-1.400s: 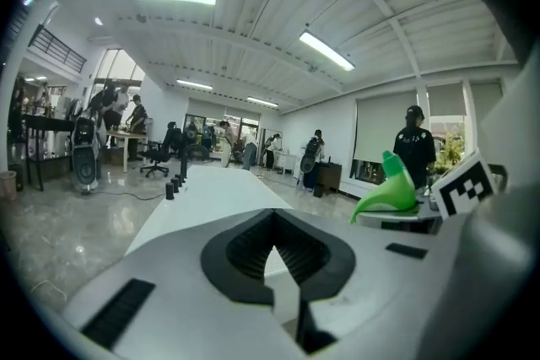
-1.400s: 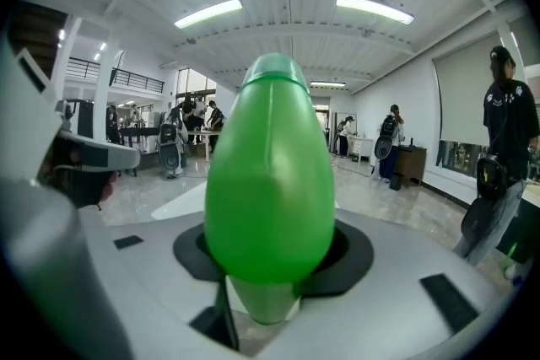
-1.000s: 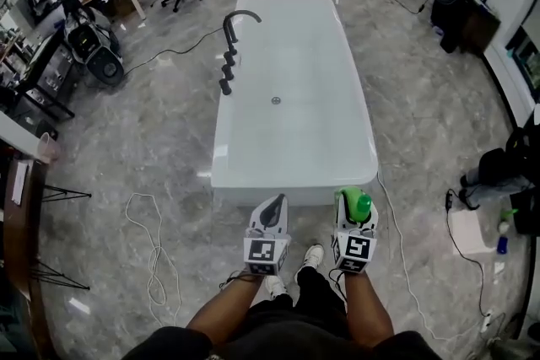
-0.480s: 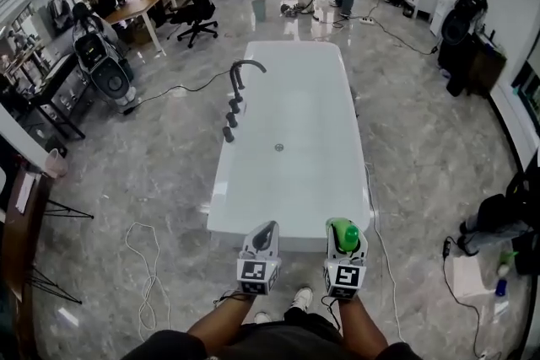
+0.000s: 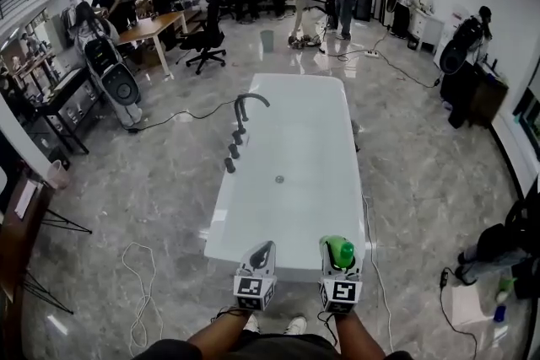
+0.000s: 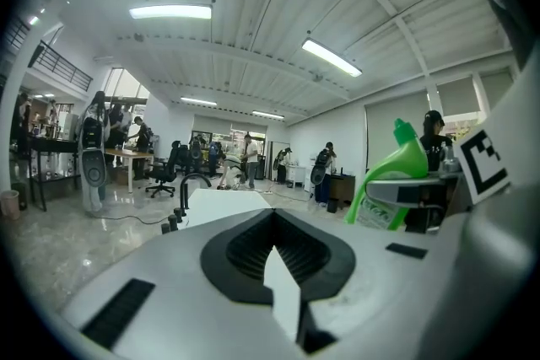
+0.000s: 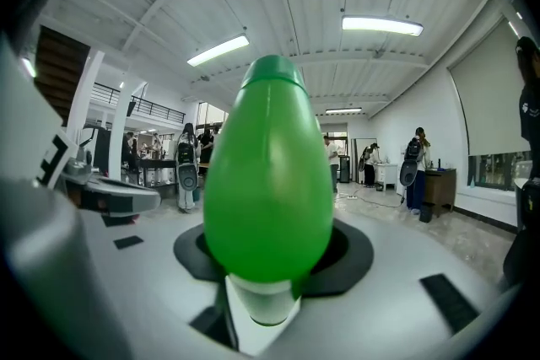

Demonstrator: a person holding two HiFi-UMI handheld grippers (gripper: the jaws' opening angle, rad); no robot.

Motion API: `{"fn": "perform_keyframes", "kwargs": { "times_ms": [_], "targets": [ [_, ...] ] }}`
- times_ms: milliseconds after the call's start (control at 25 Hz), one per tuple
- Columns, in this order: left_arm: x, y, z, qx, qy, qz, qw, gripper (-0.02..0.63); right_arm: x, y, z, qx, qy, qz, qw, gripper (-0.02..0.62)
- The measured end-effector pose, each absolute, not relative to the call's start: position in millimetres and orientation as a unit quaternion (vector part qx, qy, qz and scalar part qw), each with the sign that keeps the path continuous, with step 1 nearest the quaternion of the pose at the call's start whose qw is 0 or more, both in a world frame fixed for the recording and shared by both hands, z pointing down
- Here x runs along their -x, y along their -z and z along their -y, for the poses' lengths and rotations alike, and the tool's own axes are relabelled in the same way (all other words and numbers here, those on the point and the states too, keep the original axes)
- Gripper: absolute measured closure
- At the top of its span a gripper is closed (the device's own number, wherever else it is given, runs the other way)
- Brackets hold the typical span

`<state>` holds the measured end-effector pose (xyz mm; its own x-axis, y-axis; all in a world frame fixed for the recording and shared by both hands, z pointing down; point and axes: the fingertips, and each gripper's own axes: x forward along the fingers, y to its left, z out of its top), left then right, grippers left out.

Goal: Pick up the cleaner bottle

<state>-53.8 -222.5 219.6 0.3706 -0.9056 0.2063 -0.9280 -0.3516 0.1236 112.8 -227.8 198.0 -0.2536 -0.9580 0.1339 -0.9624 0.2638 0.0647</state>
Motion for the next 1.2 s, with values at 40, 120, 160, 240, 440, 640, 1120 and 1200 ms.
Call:
{"fn": "perform_keyframes", "kwargs": {
  "times_ms": [40,120,160,240,440,640,1120,1200],
  "targets": [
    [54,-216,224,-0.824,-0.048,0.554,0.108,0.600,-111,-194,229,-0.609,-0.013,0.790,0.071,0.400],
    [58,-205,225,-0.832,-0.039,0.546,0.092,0.600,-105,-186,230,-0.616,-0.011,0.784,0.071,0.400],
    [61,-198,226,-0.835,-0.034,0.543,0.084,0.600,-102,-183,230,-0.619,-0.009,0.782,0.073,0.400],
    [67,-188,227,-0.838,-0.028,0.540,0.075,0.600,-99,-178,230,-0.624,-0.006,0.778,0.077,0.402],
    [84,-184,231,-0.833,-0.023,0.548,0.075,0.600,-95,-174,231,-0.636,-0.014,0.768,0.074,0.402],
    [91,-183,234,-0.830,-0.020,0.551,0.078,0.600,-92,-170,234,-0.638,-0.002,0.767,0.074,0.402],
    [96,-176,229,-0.830,-0.016,0.554,0.070,0.600,-86,-166,232,-0.639,-0.002,0.765,0.076,0.402],
    [97,-171,229,-0.831,-0.013,0.553,0.064,0.600,-85,-165,231,-0.642,-0.011,0.764,0.069,0.402]
  ]
}}
